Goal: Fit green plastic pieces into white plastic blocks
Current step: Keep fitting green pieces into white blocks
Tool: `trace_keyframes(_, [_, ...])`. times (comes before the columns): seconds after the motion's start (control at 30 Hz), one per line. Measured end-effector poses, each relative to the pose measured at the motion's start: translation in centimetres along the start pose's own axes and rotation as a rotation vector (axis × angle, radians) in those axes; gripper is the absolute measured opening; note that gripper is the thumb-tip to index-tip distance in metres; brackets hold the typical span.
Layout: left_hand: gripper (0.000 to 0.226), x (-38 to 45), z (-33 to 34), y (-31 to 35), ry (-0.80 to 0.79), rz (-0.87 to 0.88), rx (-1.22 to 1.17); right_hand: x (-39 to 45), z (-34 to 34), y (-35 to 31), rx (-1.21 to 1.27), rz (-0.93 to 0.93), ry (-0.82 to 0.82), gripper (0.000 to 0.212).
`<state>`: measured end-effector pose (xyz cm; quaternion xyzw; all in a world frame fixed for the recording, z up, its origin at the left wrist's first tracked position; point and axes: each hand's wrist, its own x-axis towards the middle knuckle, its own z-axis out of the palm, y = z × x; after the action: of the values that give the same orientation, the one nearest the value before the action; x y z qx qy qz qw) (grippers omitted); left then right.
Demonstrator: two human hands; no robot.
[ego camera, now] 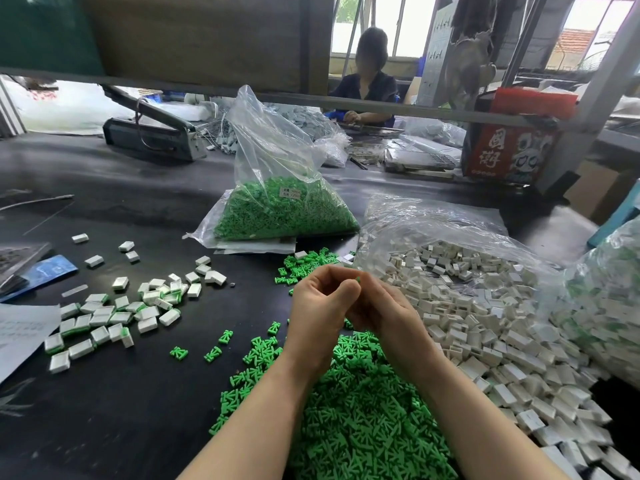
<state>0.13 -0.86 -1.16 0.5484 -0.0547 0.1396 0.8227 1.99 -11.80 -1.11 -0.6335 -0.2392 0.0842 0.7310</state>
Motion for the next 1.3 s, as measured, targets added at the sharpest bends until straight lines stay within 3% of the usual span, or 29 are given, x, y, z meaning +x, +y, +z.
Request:
trace_keyframes(0.33, [0.017, 0.7, -0.8, 0.1, -0.023, -0.038, -0.046, 0.1, -0.1, -0.1, 0.132, 0.064, 0.072, 0.032])
trace_keyframes(0.63, [0.013, 0.6, -0.9, 0.5, -0.01, -0.054, -0.025, 0.1, 0.0, -0.8, 0.03, 0.091, 0.087, 0.043])
trace_keyframes(0.77, [0.009, 1.4, -2.3, 1.4, 0.176, -0.13, -0.048, 0.3, -0.9, -1.4, -0.293, 0.129, 0.138, 0.039])
trace_keyframes(0.97, [0.008, 3.2, -7.4, 3.3, 0.74, -0.303, -0.369, 0.2, -2.4, -1.3, -0.714, 0.226, 0.155, 0.023])
trace_keyframes(1.23, [0.021, 3.7, -11.0, 4.1, 0.901, -0.25, -0.691, 0.2, -2.1, -0.9, -1.258, 0.128, 0.144, 0.005])
trace_keyframes(1.3, [0.019, 3.6, -11.0, 4.2, 0.915, -0.208, -0.704, 0.2, -2.1, -0.9, -1.364, 0.043, 0.163, 0.009])
